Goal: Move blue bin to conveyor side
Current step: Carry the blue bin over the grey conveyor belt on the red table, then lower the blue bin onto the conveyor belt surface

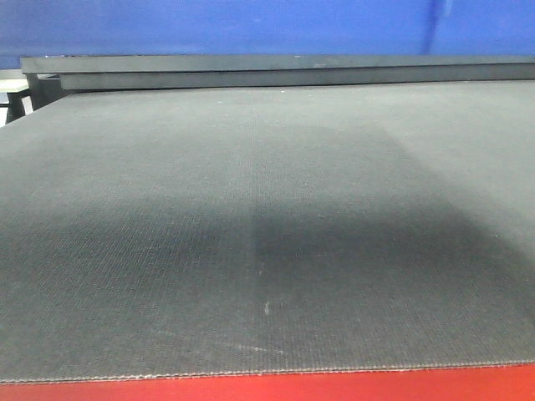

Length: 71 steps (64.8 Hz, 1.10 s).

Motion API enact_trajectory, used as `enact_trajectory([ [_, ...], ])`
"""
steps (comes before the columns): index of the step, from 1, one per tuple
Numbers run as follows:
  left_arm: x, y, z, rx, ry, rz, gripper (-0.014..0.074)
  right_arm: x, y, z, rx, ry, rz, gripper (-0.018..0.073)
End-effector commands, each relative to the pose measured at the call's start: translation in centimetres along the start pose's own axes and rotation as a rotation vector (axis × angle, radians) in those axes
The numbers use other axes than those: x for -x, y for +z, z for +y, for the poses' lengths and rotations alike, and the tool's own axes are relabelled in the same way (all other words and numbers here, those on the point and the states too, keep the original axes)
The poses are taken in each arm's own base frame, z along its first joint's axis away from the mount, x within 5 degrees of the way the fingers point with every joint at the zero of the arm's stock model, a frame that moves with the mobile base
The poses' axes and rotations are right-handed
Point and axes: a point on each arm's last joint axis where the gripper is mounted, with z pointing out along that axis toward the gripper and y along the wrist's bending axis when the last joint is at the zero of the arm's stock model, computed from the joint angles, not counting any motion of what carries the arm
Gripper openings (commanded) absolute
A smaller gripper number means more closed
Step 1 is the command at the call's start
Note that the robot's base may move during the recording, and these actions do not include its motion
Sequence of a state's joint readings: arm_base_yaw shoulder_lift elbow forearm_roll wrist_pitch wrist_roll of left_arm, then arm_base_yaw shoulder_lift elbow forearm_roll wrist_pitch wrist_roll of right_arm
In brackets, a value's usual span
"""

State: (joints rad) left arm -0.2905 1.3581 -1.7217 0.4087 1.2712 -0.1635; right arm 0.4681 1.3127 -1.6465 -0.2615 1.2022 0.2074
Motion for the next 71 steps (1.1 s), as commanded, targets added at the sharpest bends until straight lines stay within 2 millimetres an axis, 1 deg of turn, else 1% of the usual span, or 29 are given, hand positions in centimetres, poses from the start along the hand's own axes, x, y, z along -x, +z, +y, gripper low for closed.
enact_trajectory([
  [1, 1.4, 0.4, -1.1, -0.068, 0.008, -0.103, -0.0016, 2.3, -0.6, 0.8, 0.077, -0.007, -0.236, -0.0075],
  [8, 1.9, 3.1, -2.4, -0.087, 0.024, -0.062, -0.0016, 2.5, 1.2, 1.3, 0.073, -0.017, -0.202, -0.0075],
  [13, 2.2, 5.3, -3.6, -0.111, 0.032, -0.04, -0.0016, 2.6, 3.2, 1.8, 0.062, -0.031, -0.162, -0.0075],
  [16, 2.4, 6.7, -4.3, -0.117, 0.031, -0.033, -0.0016, 2.7, 4.8, 2.2, 0.057, -0.042, -0.129, -0.0075],
  [24, 2.8, 9.3, -5.4, -0.126, 0.043, -0.03, -0.0016, 2.7, 8.7, 2.8, 0.044, -0.057, -0.059, -0.0075],
  [33, 2.9, 12.0, -6.7, -0.133, 0.06, -0.013, -0.0016, 2.6, 12.0, 2.9, 0.028, -0.061, -0.019, -0.0075],
  [37, 2.8, 13.1, -6.9, -0.133, 0.06, -0.004, -0.0016, 2.7, 13.4, 2.7, 0.021, -0.057, -0.018, -0.0075],
  [47, 2.4, 15.6, -6.9, -0.12, 0.041, 0.043, -0.0016, 2.9, 15.6, 2.0, 0.01, -0.043, -0.041, -0.0075],
  [51, 2.3, 16.6, -6.3, -0.104, 0.025, 0.059, -0.0016, 3.0, 16.4, 1.8, 0.006, -0.039, -0.047, -0.0075],
  [58, 2.1, 17.5, -5.6, -0.091, 0.007, 0.072, -0.0016, 3.0, 17.1, 1.6, 0.005, -0.036, -0.053, -0.0069],
  [61, 2.1, 17.6, -5.3, -0.094, -0.007, 0.074, -0.0008, 3.0, 17.2, 1.7, 0.005, -0.037, -0.053, -0.0041],
  [65, 2.1, 17.7, -5.1, -0.103, -0.025, 0.072, 0.005, 2.9, 17.4, 1.7, 0.005, -0.038, -0.051, 0.0051],
  [67, 2.2, 17.7, -5.1, -0.105, -0.027, 0.069, 0.0093, 3.0, 17.4, 1.7, 0.006, -0.038, -0.053, 0.0129],
  [71, 2.2, 17.7, -5.1, -0.106, -0.027, 0.062, 0.0219, 3.0, 17.4, 1.7, 0.006, -0.038, -0.053, 0.0295],
])
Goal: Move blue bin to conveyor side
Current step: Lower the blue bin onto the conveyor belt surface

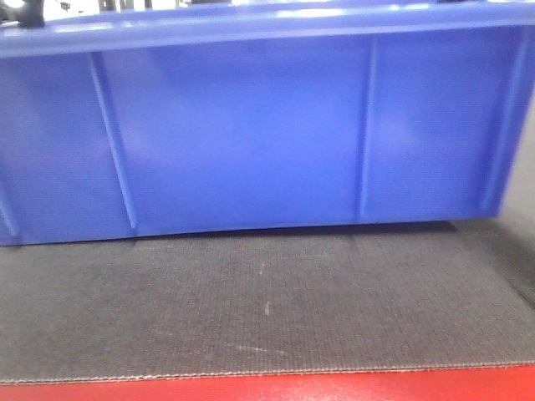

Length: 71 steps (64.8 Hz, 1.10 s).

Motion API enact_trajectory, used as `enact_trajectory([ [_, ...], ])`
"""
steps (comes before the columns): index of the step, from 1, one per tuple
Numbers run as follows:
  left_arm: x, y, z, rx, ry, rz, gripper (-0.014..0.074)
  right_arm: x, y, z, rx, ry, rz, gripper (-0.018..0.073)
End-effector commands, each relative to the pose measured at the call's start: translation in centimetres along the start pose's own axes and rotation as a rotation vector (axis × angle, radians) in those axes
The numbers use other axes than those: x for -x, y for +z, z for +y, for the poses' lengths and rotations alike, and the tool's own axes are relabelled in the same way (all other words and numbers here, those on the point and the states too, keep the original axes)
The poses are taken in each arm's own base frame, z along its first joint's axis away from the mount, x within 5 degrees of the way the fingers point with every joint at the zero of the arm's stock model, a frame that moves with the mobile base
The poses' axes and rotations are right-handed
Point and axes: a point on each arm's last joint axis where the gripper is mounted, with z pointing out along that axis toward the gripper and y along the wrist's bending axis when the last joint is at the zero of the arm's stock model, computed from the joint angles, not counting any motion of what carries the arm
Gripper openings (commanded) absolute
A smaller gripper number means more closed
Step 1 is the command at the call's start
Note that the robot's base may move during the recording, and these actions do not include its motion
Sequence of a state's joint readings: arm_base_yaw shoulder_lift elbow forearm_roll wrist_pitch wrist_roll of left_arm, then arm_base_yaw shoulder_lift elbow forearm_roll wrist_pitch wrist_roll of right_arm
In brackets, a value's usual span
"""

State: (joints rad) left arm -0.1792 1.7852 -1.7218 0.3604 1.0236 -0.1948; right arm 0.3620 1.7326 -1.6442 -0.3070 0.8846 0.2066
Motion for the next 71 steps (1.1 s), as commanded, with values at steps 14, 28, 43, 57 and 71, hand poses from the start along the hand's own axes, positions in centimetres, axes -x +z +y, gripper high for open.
enact_trajectory([
  [14, 1.3, -1.5, -1.3, -0.101, -0.031, -0.137, 0.061, 1.7, -1.5, 0.9, 0.074, 0.014, -0.161, 0.0568],
  [28, 1.4, -4.3, -0.3, -0.097, -0.049, -0.175, 0.0601, 1.9, -4.4, 0.2, 0.072, 0.028, -0.21, 0.0568],
  [43, 0.3, -12.8, 2.6, -0.089, -0.06, -0.351, 0.0601, 1.5, -11.6, -1.7, 0.068, 0.08, -0.312, 0.0391],
  [57, -2.6, -19.1, 4.8, -0.073, -0.055, -0.473, 0.044, -0.3, -17.4, -3.3, 0.063, 0.103, -0.39, -0.0037],
  [71, -7.9, -18.9, 6.2, -0.04, -0.083, -0.472, 0.0027, -4.7, -18.6, -3.7, 0.067, 0.094, -0.379, -0.0085],
])
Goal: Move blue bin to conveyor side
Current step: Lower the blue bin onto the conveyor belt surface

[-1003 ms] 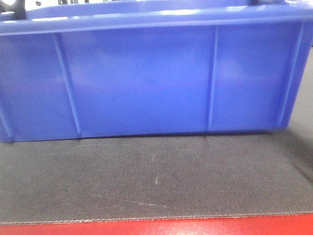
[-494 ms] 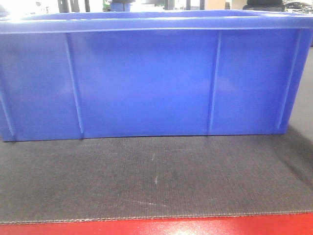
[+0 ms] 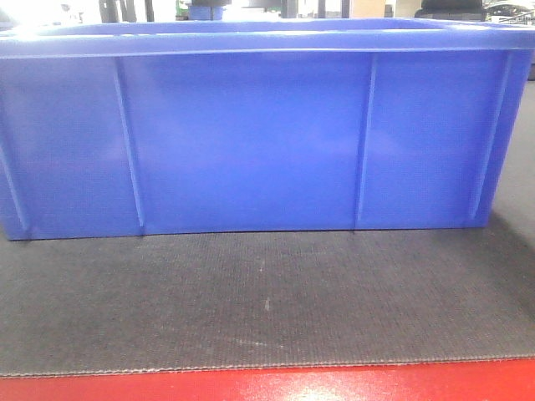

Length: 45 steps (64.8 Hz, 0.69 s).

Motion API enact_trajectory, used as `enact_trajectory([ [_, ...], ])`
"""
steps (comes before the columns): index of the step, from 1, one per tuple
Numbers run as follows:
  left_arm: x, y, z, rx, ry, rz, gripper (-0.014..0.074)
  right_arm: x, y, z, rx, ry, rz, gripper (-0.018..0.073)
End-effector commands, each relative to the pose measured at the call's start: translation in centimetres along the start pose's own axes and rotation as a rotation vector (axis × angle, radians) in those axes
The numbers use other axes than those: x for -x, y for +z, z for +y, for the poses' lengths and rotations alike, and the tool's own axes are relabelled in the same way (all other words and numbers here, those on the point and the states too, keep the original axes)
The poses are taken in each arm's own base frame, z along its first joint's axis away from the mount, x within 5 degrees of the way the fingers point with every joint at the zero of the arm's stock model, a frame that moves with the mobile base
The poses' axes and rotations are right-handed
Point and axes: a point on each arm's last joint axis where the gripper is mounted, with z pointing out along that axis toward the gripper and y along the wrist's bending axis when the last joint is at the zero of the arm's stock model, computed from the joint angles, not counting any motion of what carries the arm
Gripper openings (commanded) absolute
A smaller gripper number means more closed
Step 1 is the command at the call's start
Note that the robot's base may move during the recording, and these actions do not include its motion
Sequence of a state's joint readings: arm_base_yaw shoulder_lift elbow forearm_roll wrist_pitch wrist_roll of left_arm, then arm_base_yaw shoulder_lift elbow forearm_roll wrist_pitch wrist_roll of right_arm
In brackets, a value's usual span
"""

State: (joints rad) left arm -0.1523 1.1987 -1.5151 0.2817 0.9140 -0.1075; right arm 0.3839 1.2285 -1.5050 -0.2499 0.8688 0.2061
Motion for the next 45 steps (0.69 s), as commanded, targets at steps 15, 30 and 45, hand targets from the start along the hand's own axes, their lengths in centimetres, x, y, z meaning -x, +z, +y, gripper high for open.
enact_trajectory([
  [15, -8.4, -2.5, 0.5, 0.005, -0.007, -0.075, -0.0009, -7.5, -3.1, -0.7, 0.026, -0.018, -0.06, -0.0085],
  [30, -14.8, -4.9, -0.5, -0.073, -0.07, -0.278, -0.0008, -14.6, -5.2, -1.1, 0.067, -0.002, -0.163, -0.0085],
  [45, -20.0, -6.9, -1.1, -0.119, -0.147, -0.416, -0.0008, -20.0, -7.4, -1.5, 0.095, 0.038, -0.287, -0.0085],
])
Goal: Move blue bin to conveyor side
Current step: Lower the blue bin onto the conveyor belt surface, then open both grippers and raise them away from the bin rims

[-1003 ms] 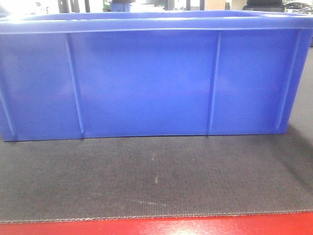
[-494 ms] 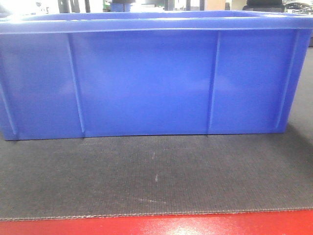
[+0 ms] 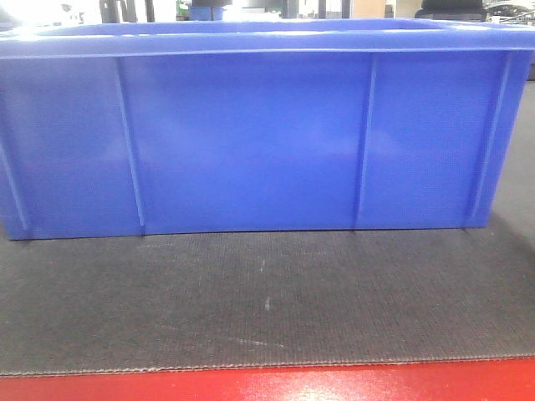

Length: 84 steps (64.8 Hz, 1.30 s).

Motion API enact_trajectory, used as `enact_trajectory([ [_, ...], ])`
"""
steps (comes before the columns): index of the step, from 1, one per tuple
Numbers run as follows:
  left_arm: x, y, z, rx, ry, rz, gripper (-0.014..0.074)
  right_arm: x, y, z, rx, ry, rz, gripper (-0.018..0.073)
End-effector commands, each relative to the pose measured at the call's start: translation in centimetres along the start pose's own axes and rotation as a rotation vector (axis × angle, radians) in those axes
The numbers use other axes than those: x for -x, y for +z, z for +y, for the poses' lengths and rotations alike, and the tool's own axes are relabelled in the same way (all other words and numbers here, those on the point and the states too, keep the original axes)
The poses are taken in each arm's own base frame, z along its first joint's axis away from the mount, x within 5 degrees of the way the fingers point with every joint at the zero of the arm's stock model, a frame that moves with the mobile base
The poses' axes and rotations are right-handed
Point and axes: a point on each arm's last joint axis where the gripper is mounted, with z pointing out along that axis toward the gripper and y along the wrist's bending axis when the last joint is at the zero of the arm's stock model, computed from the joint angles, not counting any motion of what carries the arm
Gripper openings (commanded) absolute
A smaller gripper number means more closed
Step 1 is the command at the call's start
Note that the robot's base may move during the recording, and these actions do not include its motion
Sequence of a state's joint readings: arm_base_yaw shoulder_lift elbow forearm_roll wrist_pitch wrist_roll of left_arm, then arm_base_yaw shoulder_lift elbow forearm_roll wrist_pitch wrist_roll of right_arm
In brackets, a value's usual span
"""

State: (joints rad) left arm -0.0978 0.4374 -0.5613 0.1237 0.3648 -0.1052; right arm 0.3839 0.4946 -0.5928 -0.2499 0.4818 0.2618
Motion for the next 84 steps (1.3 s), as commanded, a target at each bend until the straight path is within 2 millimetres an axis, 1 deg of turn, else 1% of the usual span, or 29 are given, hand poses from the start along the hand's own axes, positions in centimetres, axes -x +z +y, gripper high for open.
enact_trajectory([
  [1, -1.0, -1.2, 0.0, -0.009, -0.025, -0.081, -0.0008, -1.1, -1.1, -0.1, 0.015, 0.01, -0.098, -0.0085],
  [5, -1.8, -1.9, 0.0, -0.009, -0.026, -0.105, -0.0008, -2.3, -1.7, -0.1, 0.023, 0.011, -0.139, -0.0085],
  [9, -2.3, -2.5, 0.0, -0.009, -0.027, -0.124, -0.0008, -3.0, -2.4, -0.2, 0.03, 0.014, -0.187, -0.0085],
  [15, -2.6, -3.2, 0.0, -0.009, -0.028, -0.151, -0.0008, -3.7, -3.0, -0.3, 0.034, 0.016, -0.222, -0.0085],
  [26, -2.4, -3.7, 0.0, -0.008, -0.027, -0.184, -0.0008, -3.5, -3.6, -0.3, 0.04, 0.019, -0.269, -0.0085],
  [63, -2.4, -3.7, 0.0, -0.008, -0.027, -0.184, -0.0008, -3.5, -3.6, -0.2, 0.042, 0.018, -0.275, -0.0085],
  [71, -2.6, -4.1, 0.0, -0.014, -0.072, -0.187, -0.0008, -3.5, -3.6, -0.2, 0.042, 0.018, -0.275, -0.0085],
  [76, -3.2, -4.6, 0.1, 0.021, -0.038, -0.195, -0.0008, -3.5, -3.6, -0.2, 0.042, 0.018, -0.275, -0.0085],
  [84, -5.5, -4.8, 0.3, 0.088, -0.043, -0.229, -0.0008, -3.5, -3.6, -0.2, 0.042, 0.018, -0.275, -0.0085],
])
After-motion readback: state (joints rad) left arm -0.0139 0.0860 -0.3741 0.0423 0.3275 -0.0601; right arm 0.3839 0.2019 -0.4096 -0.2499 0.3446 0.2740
